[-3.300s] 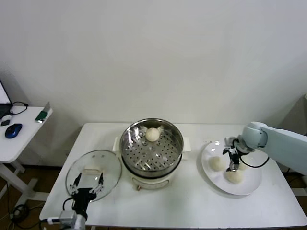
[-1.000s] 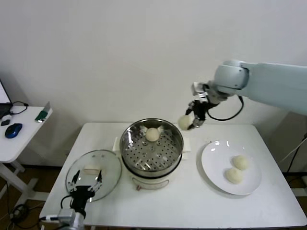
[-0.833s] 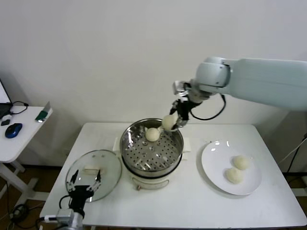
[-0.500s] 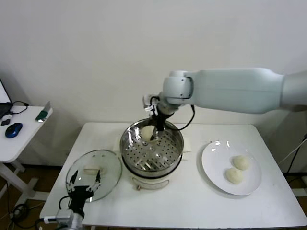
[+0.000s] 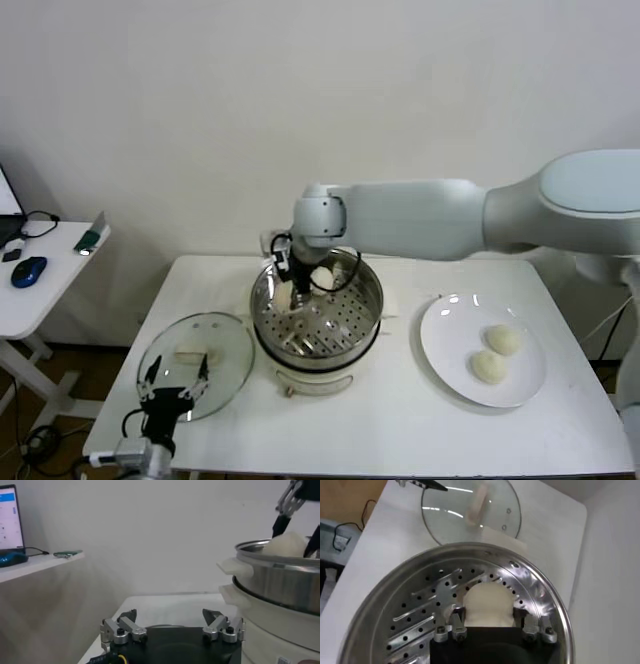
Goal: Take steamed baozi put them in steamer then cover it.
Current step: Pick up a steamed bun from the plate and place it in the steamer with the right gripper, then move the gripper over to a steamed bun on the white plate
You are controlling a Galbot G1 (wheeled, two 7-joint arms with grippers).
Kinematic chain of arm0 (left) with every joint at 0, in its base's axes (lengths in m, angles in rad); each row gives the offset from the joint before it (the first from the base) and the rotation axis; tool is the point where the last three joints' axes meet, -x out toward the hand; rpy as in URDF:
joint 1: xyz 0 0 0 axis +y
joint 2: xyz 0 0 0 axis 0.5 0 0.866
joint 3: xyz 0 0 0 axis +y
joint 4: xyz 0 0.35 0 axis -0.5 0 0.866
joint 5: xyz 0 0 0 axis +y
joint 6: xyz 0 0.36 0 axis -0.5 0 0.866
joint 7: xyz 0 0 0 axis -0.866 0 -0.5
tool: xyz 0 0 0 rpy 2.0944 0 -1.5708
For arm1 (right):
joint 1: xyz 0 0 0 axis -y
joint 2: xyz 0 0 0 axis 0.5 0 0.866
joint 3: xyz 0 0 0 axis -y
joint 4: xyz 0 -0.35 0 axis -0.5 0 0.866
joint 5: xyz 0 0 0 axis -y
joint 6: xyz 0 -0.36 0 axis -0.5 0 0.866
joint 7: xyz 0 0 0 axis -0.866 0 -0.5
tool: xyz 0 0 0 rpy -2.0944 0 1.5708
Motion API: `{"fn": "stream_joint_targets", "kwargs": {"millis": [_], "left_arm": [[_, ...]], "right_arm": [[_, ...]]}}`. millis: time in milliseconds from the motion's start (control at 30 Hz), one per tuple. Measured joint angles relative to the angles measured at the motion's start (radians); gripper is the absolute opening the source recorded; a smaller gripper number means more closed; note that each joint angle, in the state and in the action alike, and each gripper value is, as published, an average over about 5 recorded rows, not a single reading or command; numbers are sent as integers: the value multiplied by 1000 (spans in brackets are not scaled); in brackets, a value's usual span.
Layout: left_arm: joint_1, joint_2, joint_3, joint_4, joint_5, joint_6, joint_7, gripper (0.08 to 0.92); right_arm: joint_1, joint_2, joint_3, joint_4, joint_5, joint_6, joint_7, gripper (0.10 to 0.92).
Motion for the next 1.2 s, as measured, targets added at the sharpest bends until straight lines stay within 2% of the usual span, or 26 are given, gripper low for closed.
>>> {"fn": "stream_joint_targets", "kwargs": {"millis": [300,400,567,733,933,1200], "left_arm": [[0,3,-1,1,-2,0,0,823],[0,3,1,0,-2,1,0,823],[2,3,3,-4,-2,2,0,823],[5,3,2,-9,-1,2,0,823],[4,2,3,-10,0,3,0,823],[-7,3,8,-4,2,3,1,823]], "right_arm": [[-59,47,3,-55,-40,-6,2,641],[-66,55,3,-62,-49,-7,3,675],[-69,57,5,-67,-69,-3,4,792],[-56,40,10,-59,-80,17,-9,821],[11,-37,0,-11,-83,69,-50,823],[160,-264,-77,106,-97,163,-144,823]]}}
